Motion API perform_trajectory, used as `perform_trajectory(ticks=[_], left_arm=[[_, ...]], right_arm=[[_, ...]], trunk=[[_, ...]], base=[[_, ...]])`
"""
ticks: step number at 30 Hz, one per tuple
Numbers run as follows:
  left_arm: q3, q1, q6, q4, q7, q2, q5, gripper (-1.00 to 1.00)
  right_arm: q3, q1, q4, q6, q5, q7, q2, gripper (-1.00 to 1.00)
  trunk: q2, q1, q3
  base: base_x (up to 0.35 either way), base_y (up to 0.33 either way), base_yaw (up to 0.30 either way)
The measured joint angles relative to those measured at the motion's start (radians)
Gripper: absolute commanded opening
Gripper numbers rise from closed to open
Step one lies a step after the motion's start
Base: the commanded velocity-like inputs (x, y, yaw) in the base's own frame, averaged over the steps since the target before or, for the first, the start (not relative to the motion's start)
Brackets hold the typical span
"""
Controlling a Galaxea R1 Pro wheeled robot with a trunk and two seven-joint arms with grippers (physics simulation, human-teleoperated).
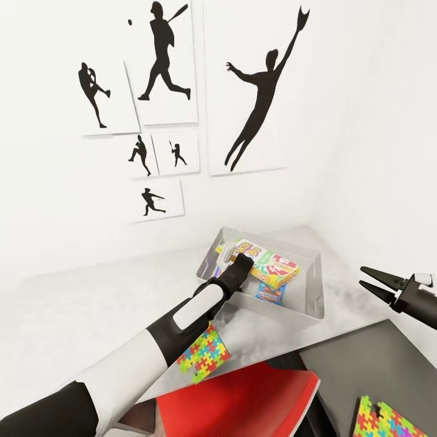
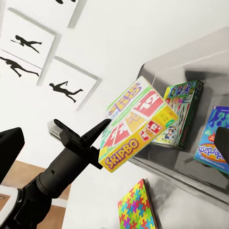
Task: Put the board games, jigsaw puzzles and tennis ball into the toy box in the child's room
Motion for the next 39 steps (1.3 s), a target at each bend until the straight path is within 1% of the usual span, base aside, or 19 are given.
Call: perform_trajectory(ticks=[2,3,24,28,33,39], left_arm=[[0.0,0.0,0.0,0.0,0.0,0.0,0.001,-1.0],[0.0,0.0,0.0,0.0,0.0,0.0,0.001,1.0],[0.002,0.0,0.001,-0.004,-0.001,0.0,0.003,1.0],[0.003,0.0,0.004,-0.025,0.001,0.0,0.003,1.0],[0.001,0.0,0.011,-0.083,0.005,0.0,0.004,1.0],[0.001,0.0,0.013,-0.097,0.005,0.0,0.004,1.0]], right_arm=[[0.0,0.0,0.0,0.0,0.0,0.0,0.0,1.0],[0.0,0.0,0.0,0.0,0.0,0.0,0.0,1.0],[-0.002,0.0,0.0,0.0,0.0,0.0,0.0,1.0],[-0.002,0.0,0.0,0.0,0.0,0.0,0.0,1.0],[-0.002,0.001,0.0,0.0,0.0,0.0,0.0,1.0],[-0.003,0.001,0.0,0.0,0.001,0.001,0.0,1.0]], trunk=[[0.0,0.0,0.0],[0.0,0.0,0.0],[0.0,0.0,0.0],[0.0,0.0,0.0],[0.0,0.0,0.0],[0.0,0.0,0.0]], base=[[0.0,0.0,0.0],[0.0,0.0,0.0],[0.0,0.0,0.0],[0.0,0.0,0.0],[0.0,0.0,0.0],[0.0,0.0,0.0]])
